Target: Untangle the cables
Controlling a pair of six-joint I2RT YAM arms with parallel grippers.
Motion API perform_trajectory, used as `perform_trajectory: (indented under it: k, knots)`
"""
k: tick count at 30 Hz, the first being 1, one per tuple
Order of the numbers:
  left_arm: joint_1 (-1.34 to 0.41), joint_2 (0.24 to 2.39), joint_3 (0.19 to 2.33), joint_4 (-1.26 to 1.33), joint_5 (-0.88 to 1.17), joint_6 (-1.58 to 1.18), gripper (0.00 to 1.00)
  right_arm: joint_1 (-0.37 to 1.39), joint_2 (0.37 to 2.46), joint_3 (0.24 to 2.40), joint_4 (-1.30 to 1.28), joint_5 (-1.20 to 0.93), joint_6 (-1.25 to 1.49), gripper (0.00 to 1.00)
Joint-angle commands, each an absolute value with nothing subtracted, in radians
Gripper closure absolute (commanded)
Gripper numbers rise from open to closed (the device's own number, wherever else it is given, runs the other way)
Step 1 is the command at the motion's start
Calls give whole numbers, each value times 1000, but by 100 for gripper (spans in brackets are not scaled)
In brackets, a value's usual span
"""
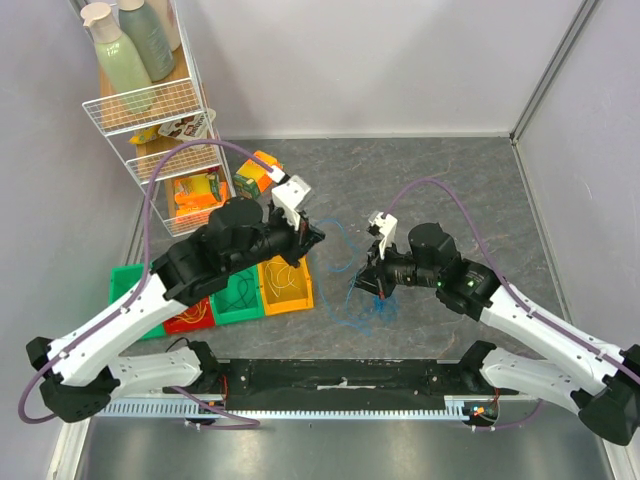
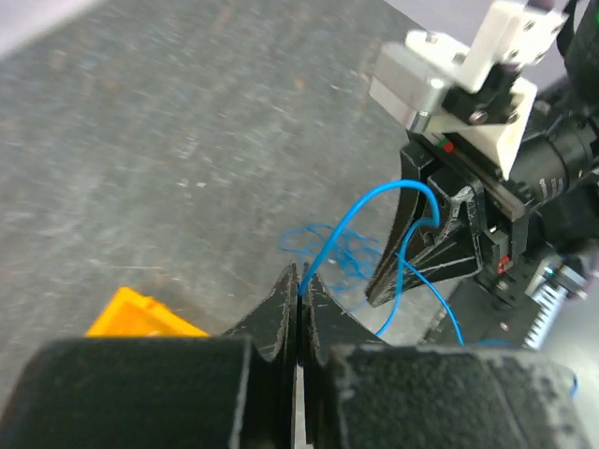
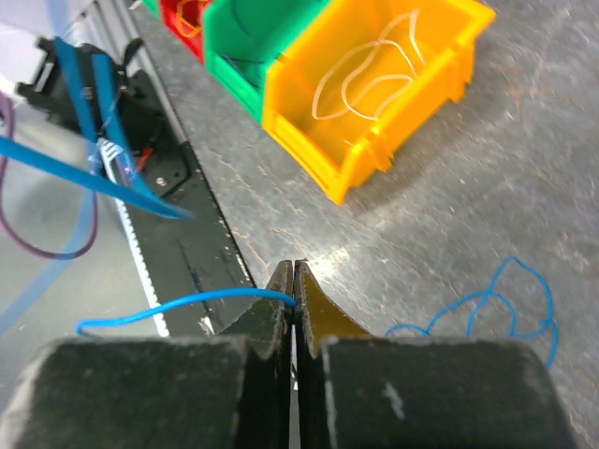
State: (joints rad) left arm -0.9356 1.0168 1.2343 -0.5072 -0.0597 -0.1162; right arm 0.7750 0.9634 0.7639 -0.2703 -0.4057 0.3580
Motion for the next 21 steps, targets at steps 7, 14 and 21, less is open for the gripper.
perform_trajectory:
  k: [7,14,21]
  knots:
    - [-788,1100,1102,-247,556,-396,98,839,957,842,-269,-353,340,100]
    - [-776,1150,1071,-218,656,-445,94,854,965,830,-206,-307,387,100]
    - [-770,1195,1065,-207,701,-517,88,880,996,853,-224,-230,380,100]
